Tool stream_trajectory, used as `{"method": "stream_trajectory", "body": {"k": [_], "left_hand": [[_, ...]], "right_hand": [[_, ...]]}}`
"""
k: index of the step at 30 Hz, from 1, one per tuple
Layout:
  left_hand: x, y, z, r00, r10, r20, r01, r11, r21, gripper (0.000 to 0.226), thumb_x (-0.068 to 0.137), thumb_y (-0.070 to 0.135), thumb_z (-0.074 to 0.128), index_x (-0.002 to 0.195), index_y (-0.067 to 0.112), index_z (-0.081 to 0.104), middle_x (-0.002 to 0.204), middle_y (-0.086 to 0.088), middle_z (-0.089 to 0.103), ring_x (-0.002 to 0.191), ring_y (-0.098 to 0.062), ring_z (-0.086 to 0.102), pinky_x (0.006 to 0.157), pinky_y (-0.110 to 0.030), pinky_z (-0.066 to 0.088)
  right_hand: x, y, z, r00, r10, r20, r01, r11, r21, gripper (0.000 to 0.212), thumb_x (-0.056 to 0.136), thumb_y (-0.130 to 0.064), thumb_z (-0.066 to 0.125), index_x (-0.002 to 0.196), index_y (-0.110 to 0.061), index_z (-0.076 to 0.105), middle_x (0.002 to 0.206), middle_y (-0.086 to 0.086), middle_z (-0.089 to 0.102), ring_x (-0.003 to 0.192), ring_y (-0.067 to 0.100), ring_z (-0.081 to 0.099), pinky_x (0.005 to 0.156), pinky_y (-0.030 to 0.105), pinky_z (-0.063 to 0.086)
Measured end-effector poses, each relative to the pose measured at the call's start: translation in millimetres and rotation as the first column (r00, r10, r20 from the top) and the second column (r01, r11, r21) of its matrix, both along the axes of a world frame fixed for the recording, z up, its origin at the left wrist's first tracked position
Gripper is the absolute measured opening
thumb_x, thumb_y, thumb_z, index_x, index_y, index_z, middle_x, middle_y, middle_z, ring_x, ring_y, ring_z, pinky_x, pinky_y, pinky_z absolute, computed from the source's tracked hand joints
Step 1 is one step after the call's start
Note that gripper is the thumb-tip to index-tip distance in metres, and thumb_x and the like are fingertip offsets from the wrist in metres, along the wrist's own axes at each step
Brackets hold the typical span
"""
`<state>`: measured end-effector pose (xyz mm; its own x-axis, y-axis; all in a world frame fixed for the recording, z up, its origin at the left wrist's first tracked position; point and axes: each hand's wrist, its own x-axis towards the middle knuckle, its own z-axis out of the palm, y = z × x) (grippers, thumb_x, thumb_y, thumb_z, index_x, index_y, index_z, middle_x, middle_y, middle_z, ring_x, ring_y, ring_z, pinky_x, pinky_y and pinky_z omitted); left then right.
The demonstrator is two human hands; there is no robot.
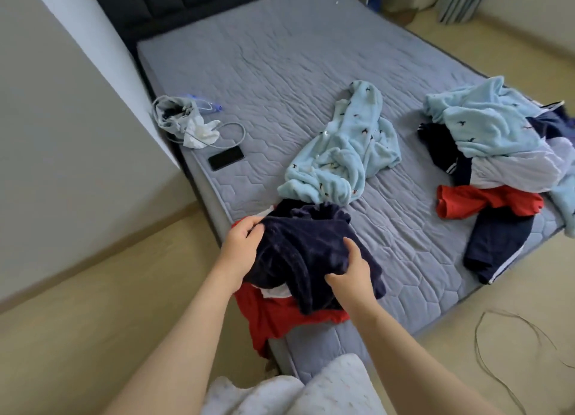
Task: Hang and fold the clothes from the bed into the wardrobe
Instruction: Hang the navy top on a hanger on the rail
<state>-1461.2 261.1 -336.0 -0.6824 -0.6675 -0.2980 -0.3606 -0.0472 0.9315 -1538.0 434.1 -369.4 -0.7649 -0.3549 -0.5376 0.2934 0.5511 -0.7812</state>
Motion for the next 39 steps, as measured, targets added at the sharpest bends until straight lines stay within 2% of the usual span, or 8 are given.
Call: {"method": "stream_trajectory", "body": {"k": [7, 18, 23, 25, 27, 31, 36, 39], "left_hand": [[61.8, -8.0, 40.9, 0.960, -0.278, -0.019, 0.277, 0.942, 0.192, 0.026, 0.096, 0.007, 0.046, 0.083, 0.018, 0.065, 0.076, 0.006, 0.069, 0.074, -0.006, 0.064, 0.070, -0.018, 0.051], [95.0, -11.1, 49.1, 0.991, 0.110, 0.080, -0.115, 0.991, 0.072, 0.021, 0.089, 0.025, 0.061, 0.070, 0.015, 0.062, 0.073, 0.000, 0.061, 0.078, -0.015, 0.053, 0.070, -0.024, 0.041], [98.8, -11.9, 83.6, 0.808, -0.523, 0.271, 0.530, 0.846, 0.052, 0.011, 0.076, 0.030, 0.074, 0.074, 0.028, 0.064, 0.068, 0.017, 0.066, 0.065, 0.001, 0.061, 0.057, -0.010, 0.043], [95.3, -21.1, 96.3, 0.665, -0.527, 0.529, 0.670, 0.733, -0.113, 0.019, 0.071, 0.028, 0.077, 0.066, 0.028, 0.059, 0.067, 0.016, 0.063, 0.067, -0.003, 0.060, 0.054, -0.013, 0.042], [88.8, -32.5, 103.8, 0.729, -0.296, 0.618, 0.591, 0.728, -0.349, 0.022, 0.072, 0.027, 0.073, 0.060, 0.025, 0.054, 0.068, 0.009, 0.060, 0.073, -0.013, 0.060, 0.059, -0.022, 0.044], [71.6, -39.6, 93.5, 0.985, 0.085, 0.149, -0.012, 0.901, -0.434, 0.018, 0.084, 0.022, 0.062, 0.069, 0.027, 0.054, 0.079, -0.001, 0.062, 0.086, -0.027, 0.061, 0.080, -0.040, 0.050], [57.6, -24.6, 80.9, 0.968, 0.204, -0.148, -0.236, 0.940, -0.248, 0.032, 0.088, 0.009, 0.054, 0.078, 0.039, 0.058, 0.083, 0.014, 0.064, 0.081, -0.007, 0.059, 0.073, -0.026, 0.045], [50.0, -23.9, 94.5, 0.910, 0.276, -0.309, -0.340, 0.923, -0.179, 0.043, 0.082, -0.011, 0.047, 0.077, 0.030, 0.059, 0.076, 0.014, 0.064, 0.072, -0.002, 0.057, 0.065, -0.011, 0.045]], "right_hand": [[70.5, -35.6, 16.9, 0.947, 0.300, -0.111, -0.289, 0.952, 0.106, 0.058, 0.082, -0.006, 0.050, 0.134, -0.031, 0.044, 0.134, 0.005, 0.048, 0.114, 0.029, 0.049, 0.094, 0.036, 0.043], [65.1, -33.6, 57.0, 0.992, -0.016, -0.124, -0.006, 0.985, -0.175, 0.014, 0.090, -0.009, 0.047, 0.095, -0.021, 0.052, 0.081, 0.005, 0.061, 0.071, 0.019, 0.056, 0.065, 0.034, 0.047], [48.0, -23.5, 81.4, 0.973, -0.124, -0.193, 0.049, 0.934, -0.353, 0.021, 0.086, -0.007, 0.052, 0.085, -0.027, 0.057, 0.085, 0.004, 0.063, 0.080, 0.020, 0.060, 0.069, 0.032, 0.049], [40.5, -25.5, 94.8, 0.964, -0.137, -0.226, 0.030, 0.906, -0.422, 0.024, 0.086, -0.009, 0.054, 0.081, -0.032, 0.058, 0.086, 0.003, 0.064, 0.079, 0.017, 0.060, 0.067, 0.029, 0.048], [34.6, -28.8, 106.8, 0.958, -0.129, -0.255, -0.004, 0.886, -0.463, 0.026, 0.087, -0.012, 0.056, 0.079, -0.036, 0.060, 0.085, 0.002, 0.065, 0.077, 0.014, 0.060, 0.069, 0.029, 0.050], [21.0, -33.1, 123.6, 0.952, -0.120, -0.282, -0.032, 0.877, -0.479, 0.020, 0.086, -0.013, 0.058, 0.083, -0.031, 0.062, 0.086, 0.003, 0.067, 0.080, 0.016, 0.062, 0.073, 0.030, 0.051], [6.9, -34.0, 141.6, 0.934, 0.316, -0.165, -0.349, 0.906, -0.241, 0.033, 0.082, -0.010, 0.066, 0.108, -0.028, 0.055, 0.095, 0.007, 0.067, 0.073, 0.011, 0.064, 0.055, 0.013, 0.045], [12.4, -31.0, 143.6, 0.692, 0.722, 0.031, -0.712, 0.688, -0.139, 0.063, 0.079, -0.017, 0.071, 0.127, -0.044, 0.041, 0.112, 0.005, 0.064, 0.097, 0.021, 0.065, 0.071, 0.022, 0.052]]}}
